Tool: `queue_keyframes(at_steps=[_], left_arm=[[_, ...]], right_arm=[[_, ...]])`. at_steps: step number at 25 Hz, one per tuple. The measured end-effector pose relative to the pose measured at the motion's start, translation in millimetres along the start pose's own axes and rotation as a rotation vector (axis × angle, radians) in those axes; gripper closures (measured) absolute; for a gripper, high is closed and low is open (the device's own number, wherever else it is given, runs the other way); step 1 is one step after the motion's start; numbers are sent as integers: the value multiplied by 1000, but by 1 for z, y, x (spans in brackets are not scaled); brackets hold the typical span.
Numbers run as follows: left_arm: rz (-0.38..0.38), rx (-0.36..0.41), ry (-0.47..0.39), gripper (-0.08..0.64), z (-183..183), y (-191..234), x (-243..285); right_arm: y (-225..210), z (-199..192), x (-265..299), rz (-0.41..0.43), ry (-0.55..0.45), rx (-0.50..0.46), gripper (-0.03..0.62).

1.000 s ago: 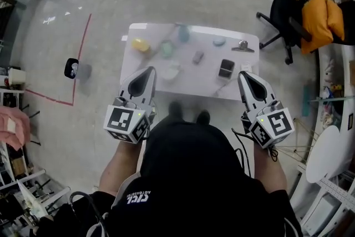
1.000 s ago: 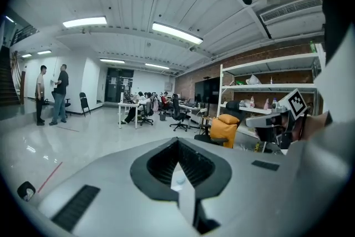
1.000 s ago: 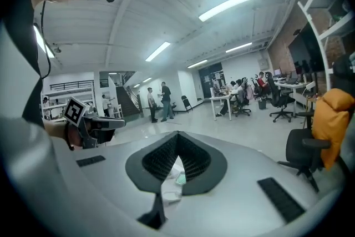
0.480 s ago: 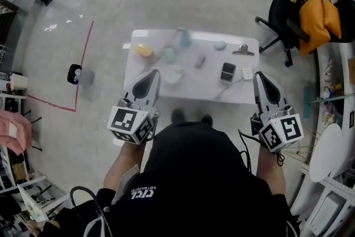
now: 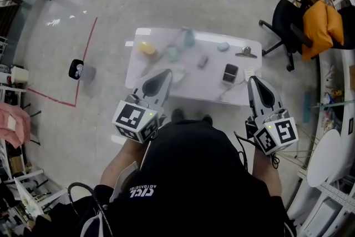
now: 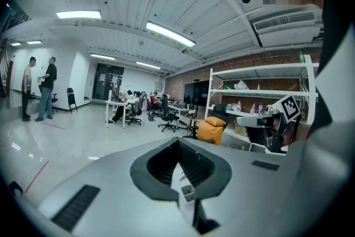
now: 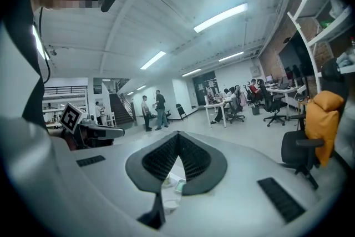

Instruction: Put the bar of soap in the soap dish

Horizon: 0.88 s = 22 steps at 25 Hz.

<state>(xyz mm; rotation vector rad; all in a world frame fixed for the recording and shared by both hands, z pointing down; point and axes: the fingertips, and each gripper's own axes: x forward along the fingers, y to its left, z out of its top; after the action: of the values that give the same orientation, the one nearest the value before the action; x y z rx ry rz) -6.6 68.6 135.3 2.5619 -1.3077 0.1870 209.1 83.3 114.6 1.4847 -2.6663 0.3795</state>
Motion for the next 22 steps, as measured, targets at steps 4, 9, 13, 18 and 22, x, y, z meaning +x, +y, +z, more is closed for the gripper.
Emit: queue_keyframes(at_steps=[4, 9, 13, 18, 22], left_arm=[[15, 28, -10, 551, 2, -4, -1], [-17, 35, -19, 551, 3, -16, 0], [-25, 27, 7, 551, -1, -23, 2], [-42, 1, 25, 550, -9, -32, 9], [-48, -34, 31, 549, -18, -39, 19]], right_arm=[[2, 0, 1, 10, 0, -5, 576], [1, -5, -1, 13, 10, 4, 575], [-6, -2, -7, 2, 7, 14, 575], [-18, -6, -20, -15, 24, 20, 575], [-25, -19, -30, 1, 52, 35, 576]])
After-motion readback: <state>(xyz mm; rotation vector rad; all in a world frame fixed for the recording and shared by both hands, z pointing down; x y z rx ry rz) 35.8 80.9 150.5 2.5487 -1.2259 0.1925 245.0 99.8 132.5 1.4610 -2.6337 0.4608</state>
